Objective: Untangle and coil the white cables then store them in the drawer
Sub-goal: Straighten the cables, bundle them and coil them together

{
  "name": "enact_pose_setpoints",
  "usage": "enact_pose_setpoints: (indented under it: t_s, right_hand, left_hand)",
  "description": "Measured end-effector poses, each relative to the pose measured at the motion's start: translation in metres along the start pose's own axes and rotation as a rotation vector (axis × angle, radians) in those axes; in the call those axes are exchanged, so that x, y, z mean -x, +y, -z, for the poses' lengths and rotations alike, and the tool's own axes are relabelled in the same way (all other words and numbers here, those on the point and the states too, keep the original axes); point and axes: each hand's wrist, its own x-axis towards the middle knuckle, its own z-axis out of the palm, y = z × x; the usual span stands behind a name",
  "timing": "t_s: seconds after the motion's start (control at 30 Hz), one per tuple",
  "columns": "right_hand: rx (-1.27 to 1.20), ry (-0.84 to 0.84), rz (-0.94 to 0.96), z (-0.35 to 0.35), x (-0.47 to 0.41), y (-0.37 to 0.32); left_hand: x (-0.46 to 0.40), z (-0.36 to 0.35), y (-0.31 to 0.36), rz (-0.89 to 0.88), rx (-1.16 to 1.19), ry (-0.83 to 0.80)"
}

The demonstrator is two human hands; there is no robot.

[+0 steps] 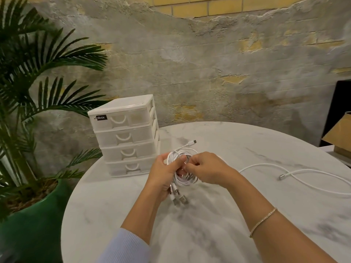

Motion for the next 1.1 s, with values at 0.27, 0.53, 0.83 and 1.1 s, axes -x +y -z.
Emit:
enact_pose_setpoints:
  t_s: [0.27, 0.53, 0.83, 1.1]
  right_hand:
    - [-0.260, -0.104, 0.009, 0.006, 0.006, -0.003]
    - [-0.572, 0.213, 0.020, 0.038, 0.003, 0.009]
    - [-0.259, 0.503, 0.051, 0.037, 0.000, 0.015]
    - [-0.255, 0.301, -0.054, 0.022, -0.007, 0.029]
  left_hand:
    - [-0.002, 0.003, -0.006, -0.145, -0.324, 0.015]
    - [0.000, 0.012, -0.006, -0.129, -0.595, -0.071]
    - [0.013, -0.002, 0.003, -0.079, -0.522, -0.454]
    - [0.015, 0.003, 0.005, -0.085, -0.479, -0.529]
